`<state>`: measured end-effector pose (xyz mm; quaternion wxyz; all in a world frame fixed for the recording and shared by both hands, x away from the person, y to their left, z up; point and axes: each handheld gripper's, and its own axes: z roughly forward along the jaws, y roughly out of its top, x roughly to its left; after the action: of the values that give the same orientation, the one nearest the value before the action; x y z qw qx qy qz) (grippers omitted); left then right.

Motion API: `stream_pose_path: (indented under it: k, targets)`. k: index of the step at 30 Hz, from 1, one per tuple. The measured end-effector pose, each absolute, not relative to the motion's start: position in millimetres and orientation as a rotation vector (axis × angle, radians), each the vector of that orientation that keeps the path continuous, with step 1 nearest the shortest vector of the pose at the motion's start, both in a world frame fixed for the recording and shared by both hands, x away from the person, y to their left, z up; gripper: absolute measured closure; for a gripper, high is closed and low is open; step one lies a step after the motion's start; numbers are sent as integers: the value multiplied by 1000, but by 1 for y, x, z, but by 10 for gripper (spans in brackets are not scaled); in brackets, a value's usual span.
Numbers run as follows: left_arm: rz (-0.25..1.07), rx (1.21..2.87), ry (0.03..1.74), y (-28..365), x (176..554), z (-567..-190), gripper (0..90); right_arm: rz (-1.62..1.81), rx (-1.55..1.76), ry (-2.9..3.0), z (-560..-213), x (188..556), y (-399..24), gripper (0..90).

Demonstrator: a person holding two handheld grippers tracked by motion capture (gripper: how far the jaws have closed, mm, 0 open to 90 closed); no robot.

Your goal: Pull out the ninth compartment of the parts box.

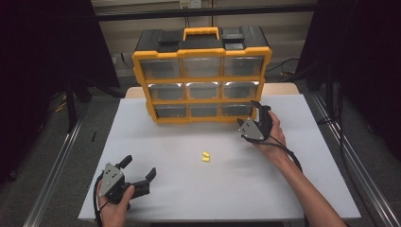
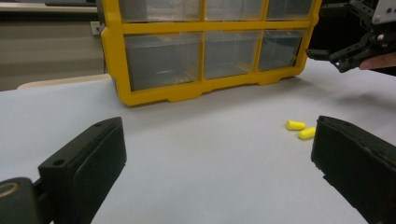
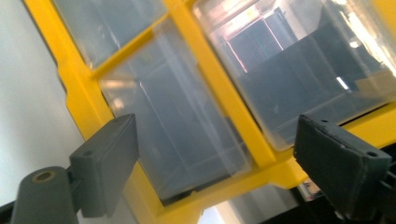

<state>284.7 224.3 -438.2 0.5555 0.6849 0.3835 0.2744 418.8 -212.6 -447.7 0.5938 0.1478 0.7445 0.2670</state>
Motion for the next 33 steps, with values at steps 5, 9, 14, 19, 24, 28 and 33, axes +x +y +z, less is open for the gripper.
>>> stream_pose_path:
  k: [5, 9, 14, 19, 24, 28, 33]
  targets:
    - [655, 1619, 897, 225, 284, -437, 34, 505, 272, 1697, -455, 424, -213, 229]
    - [659, 1619, 898, 225, 284, -437, 34, 412, 199, 1707, -457, 428, -213, 330]
    - [662, 1617, 900, 226, 284, -437, 34, 359, 158, 1693, -462, 431, -214, 397]
    - [661, 1620, 900, 226, 284, -437, 34, 308, 125, 1693, -465, 433, -214, 470]
    - [661, 1617, 901, 225, 285, -438, 34, 276, 108, 1680, -467, 437, -216, 537]
    - [661, 1617, 903, 225, 285, -438, 34, 225, 72, 1665, -469, 439, -216, 598]
    - [665, 1618, 903, 225, 285, -438, 34, 207, 65, 1648, -469, 439, -215, 665]
